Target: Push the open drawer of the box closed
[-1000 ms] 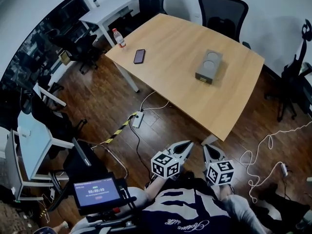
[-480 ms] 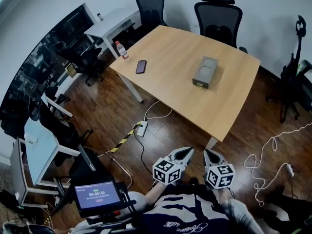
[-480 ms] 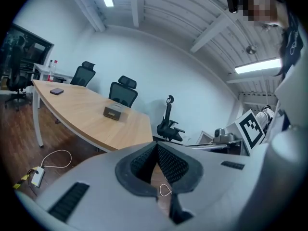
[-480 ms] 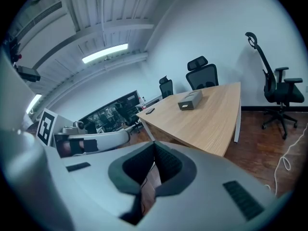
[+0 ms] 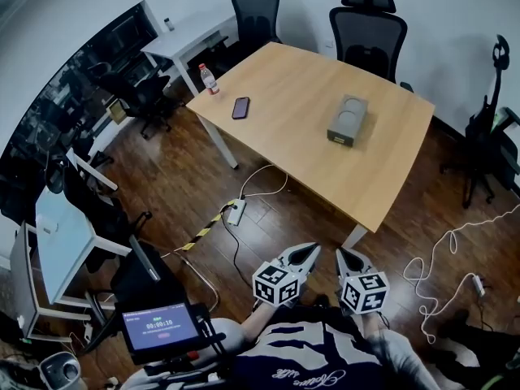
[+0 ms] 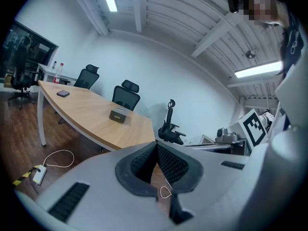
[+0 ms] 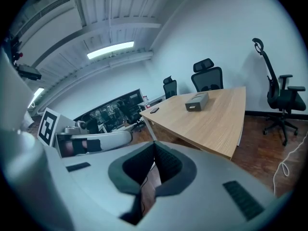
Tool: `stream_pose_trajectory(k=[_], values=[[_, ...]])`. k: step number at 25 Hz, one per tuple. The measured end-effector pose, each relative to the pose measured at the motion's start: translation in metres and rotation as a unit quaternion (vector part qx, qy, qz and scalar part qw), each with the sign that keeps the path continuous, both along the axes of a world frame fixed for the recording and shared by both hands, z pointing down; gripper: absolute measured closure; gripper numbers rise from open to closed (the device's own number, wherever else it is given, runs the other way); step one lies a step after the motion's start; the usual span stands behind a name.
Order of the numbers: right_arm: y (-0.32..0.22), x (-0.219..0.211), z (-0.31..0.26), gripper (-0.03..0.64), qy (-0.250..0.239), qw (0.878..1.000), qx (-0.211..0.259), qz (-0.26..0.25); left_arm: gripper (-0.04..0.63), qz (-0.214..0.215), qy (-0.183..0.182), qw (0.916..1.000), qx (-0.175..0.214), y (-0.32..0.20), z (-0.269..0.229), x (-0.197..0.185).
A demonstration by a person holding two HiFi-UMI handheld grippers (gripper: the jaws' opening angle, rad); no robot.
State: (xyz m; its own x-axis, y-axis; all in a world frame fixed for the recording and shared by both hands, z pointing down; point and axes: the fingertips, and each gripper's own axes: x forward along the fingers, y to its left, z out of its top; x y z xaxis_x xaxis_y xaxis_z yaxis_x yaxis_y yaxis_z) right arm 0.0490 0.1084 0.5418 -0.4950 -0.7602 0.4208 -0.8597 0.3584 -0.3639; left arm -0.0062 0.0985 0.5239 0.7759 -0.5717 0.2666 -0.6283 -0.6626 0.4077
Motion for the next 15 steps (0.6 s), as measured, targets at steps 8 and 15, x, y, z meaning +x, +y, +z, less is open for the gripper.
stream_pose_trajectory(k=[8,15], values=[[-0.004,-0.020,-0.012,0.621,0.012,1.000,0.008,0.005,0.594,-0.016,0.013,0.9998,0.003,0.000,-0.006,-0.034],[0.000,-0.017,-0.014,0.621,0.009,1.000,0.009,0.014,0.594,-0.014,0.021,0.9997,-0.001,0.006,-0.002,-0.036]])
